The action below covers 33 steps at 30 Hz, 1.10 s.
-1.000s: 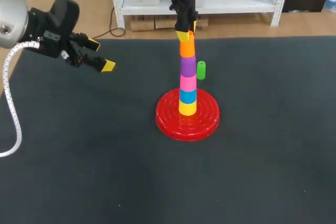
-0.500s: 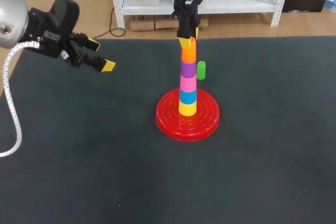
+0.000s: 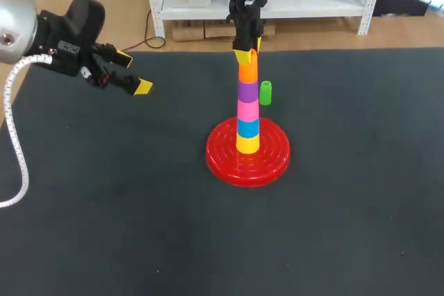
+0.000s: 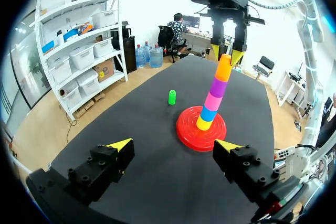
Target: Pick up and stack the cylinders on the red base in this order: pink,purple,orange,green
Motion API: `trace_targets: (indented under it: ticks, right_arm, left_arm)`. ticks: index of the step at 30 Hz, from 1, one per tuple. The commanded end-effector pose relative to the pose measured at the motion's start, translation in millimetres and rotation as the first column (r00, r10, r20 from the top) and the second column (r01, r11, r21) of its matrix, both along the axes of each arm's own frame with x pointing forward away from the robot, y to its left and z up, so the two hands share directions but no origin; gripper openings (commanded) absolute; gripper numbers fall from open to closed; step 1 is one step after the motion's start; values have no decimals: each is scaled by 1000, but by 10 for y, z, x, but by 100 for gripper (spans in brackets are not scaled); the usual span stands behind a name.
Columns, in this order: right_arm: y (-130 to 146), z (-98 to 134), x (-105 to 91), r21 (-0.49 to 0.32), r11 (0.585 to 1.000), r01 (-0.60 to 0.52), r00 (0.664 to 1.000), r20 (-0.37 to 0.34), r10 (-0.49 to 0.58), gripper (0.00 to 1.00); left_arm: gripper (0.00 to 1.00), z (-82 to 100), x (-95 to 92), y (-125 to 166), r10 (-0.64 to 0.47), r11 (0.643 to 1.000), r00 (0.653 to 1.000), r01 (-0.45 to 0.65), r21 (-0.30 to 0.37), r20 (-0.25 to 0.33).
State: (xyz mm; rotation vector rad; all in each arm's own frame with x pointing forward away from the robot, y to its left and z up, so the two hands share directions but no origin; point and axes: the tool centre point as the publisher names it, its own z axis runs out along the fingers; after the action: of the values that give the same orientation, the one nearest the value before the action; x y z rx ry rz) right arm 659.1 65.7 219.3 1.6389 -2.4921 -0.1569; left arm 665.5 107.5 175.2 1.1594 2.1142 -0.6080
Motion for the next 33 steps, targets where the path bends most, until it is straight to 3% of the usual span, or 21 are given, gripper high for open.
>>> trace_targets:
  ticks: [1, 8, 12, 22, 27, 33]
  right_arm:
    - [1, 25, -16, 18, 1000, -6, 1000, 20, 5, 100]
    - [-159, 454, 114, 104, 994, 46, 993, 101, -56, 100]
    - [-361, 432, 384, 146, 979, 142, 983, 92, -156, 100]
    - [-632, -534, 1039, 113, 945, 307, 951, 3, -310, 100]
    - [-598, -957, 1128, 8, 951, 310, 950, -20, -310, 100]
    - [-529, -1291, 1167, -54, 953, 298, 954, -16, -300, 100]
  left_arm:
    - [100, -8, 3, 5, -2, 1000, 1000, 2, -3, 2]
    - [100, -8, 3, 5, -2, 1000, 1000, 2, -3, 2]
    - [100, -8, 3, 5, -2, 1000, 1000, 2, -3, 2]
    - [100, -8, 3, 5, -2, 1000, 1000, 2, -3, 2]
    - [100, -8, 3, 5, -2, 1000, 1000, 2, -3, 2]
    - [100, -8, 3, 5, -2, 1000, 1000, 2, -3, 2]
